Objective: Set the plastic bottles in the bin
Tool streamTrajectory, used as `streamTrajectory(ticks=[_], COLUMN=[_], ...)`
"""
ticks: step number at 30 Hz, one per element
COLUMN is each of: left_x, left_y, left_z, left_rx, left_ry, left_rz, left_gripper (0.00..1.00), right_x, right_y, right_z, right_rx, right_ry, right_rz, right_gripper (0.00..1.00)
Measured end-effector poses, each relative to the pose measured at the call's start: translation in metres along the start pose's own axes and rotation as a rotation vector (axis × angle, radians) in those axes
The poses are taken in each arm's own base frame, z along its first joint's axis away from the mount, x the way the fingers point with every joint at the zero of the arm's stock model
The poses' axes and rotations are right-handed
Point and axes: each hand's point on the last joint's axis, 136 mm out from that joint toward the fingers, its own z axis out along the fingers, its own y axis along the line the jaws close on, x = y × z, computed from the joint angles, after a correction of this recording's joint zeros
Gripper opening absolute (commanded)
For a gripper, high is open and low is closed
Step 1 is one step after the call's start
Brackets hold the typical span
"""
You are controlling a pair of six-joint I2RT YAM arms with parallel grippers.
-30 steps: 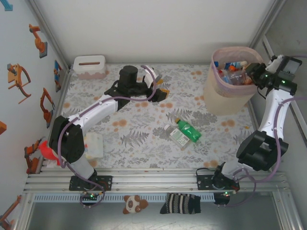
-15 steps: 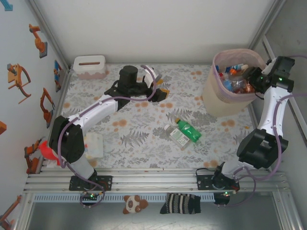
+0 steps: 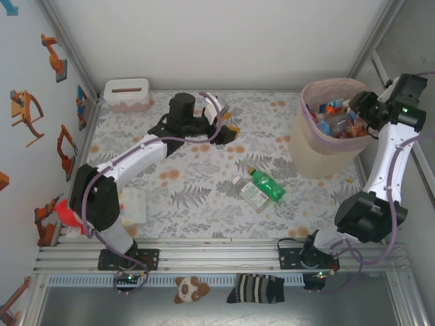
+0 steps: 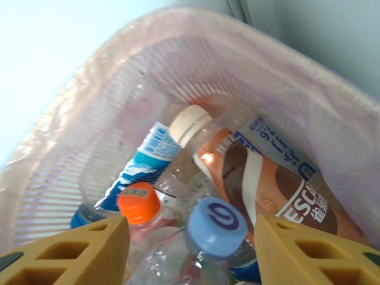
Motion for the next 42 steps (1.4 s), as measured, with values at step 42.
streamTrajectory(ticks=[42], left_x=[0.018], left_y=[0.038], left_z=[-0.014], left_rx=[-0.094], left_ry=[-0.032], left_rz=[-0.169], left_gripper=[0.73], right_x=[0.082], right_y=[0.149], right_z=[-0.024], right_rx=[-0.387], right_ry=[0.215], right_rz=[-0.271], right_gripper=[0.44])
